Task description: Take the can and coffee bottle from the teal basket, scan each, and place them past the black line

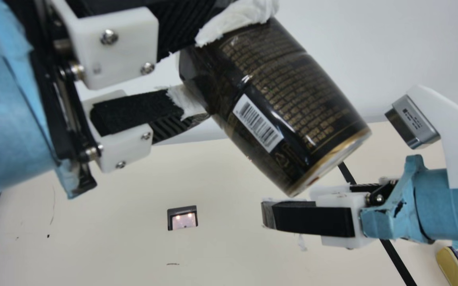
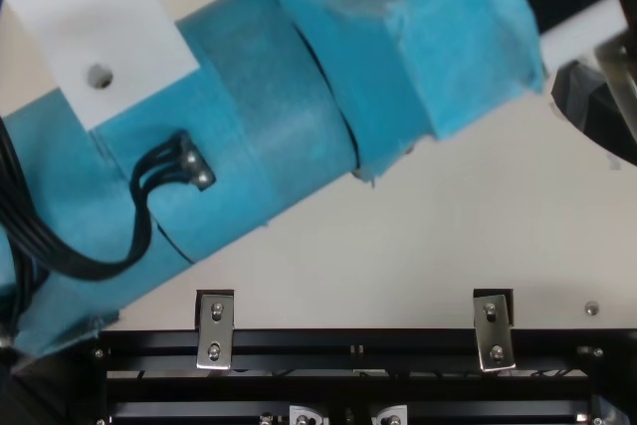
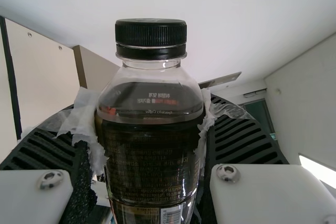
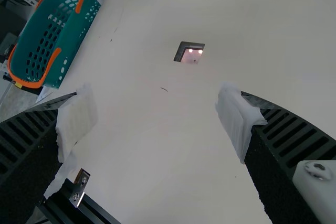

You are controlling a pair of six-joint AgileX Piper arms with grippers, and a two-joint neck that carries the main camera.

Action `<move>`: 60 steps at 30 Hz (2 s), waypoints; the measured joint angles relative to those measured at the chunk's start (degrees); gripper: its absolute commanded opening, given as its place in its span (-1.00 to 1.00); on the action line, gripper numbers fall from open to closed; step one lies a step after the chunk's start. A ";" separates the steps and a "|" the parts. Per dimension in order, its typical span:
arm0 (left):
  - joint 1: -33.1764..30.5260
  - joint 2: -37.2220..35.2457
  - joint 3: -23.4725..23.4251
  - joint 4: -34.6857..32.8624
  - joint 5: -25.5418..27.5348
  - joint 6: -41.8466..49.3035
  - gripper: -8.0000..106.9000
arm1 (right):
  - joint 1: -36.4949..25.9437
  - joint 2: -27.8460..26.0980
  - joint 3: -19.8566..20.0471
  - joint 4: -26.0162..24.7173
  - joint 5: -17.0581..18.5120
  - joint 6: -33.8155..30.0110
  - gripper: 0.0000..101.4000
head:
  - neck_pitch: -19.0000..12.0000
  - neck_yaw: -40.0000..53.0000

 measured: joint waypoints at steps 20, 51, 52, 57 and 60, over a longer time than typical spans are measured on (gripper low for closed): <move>1.89 0.00 0.28 -1.75 3.21 -3.07 -0.68 | 0.00 0.00 0.00 0.00 0.00 0.00 1.00 | -0.29 0.00; 34.47 8.74 21.14 -34.90 13.13 38.55 -0.68 | 0.00 0.00 0.00 0.00 0.00 0.00 1.00 | -0.29 0.00; 35.35 9.00 21.97 -35.57 13.59 39.91 -0.68 | 0.00 0.00 0.00 0.00 0.00 0.00 1.00 | -0.29 0.00; 39.27 10.42 26.22 -39.13 16.77 46.38 -0.68 | 0.00 0.00 0.00 0.00 0.00 0.00 1.00 | 0.00 0.00; 39.55 10.38 26.56 -39.25 17.12 47.64 -0.68 | 0.00 0.00 0.00 0.00 0.00 0.00 1.00 | 0.00 0.00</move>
